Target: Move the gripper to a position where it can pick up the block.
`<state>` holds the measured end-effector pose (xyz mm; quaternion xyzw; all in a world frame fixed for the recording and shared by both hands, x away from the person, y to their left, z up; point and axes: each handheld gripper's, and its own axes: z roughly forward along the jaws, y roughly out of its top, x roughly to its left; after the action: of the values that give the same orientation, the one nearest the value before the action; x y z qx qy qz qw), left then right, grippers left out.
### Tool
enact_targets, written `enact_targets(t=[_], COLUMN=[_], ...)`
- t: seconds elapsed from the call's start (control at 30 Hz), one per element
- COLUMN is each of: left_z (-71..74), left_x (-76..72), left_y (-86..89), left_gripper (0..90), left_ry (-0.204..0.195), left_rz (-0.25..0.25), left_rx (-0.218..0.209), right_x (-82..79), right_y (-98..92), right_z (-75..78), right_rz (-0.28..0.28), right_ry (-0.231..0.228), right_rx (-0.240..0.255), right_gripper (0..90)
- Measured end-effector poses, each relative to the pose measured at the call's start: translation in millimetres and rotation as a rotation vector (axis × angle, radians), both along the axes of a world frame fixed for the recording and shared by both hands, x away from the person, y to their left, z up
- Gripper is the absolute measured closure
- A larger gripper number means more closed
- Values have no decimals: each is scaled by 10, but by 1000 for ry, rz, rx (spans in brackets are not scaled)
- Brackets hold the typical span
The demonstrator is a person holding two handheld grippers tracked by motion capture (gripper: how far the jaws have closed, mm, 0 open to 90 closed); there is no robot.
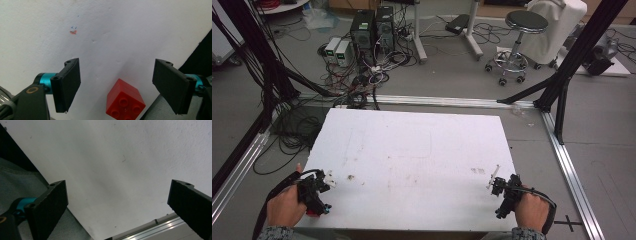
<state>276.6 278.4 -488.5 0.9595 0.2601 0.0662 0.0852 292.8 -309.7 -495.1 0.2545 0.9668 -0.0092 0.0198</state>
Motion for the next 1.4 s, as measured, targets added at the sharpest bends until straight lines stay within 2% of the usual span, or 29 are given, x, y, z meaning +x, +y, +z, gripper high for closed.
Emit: enact_targets(t=[0.33, 0.43, 1.17, 1.4], left_z=[4, 3, 7, -6], left_x=[4, 2, -18, -25], left_y=[0, -6, 8, 24], left_gripper=[228, 228, 228, 229], left_ry=[-2, -5, -10, 2], left_rz=[-5, -4, -20, -34], left_rx=[-1, 12, 5, 11], right_x=[-5, -5, -8, -6], right_y=[19, 16, 7, 7], right_z=[22, 15, 46, 59], right_rz=[-3, -4, -4, -12], right_ry=[-2, 0, -8, -7], right_rx=[10, 11, 25, 33], right_gripper=[21, 22, 21, 21])
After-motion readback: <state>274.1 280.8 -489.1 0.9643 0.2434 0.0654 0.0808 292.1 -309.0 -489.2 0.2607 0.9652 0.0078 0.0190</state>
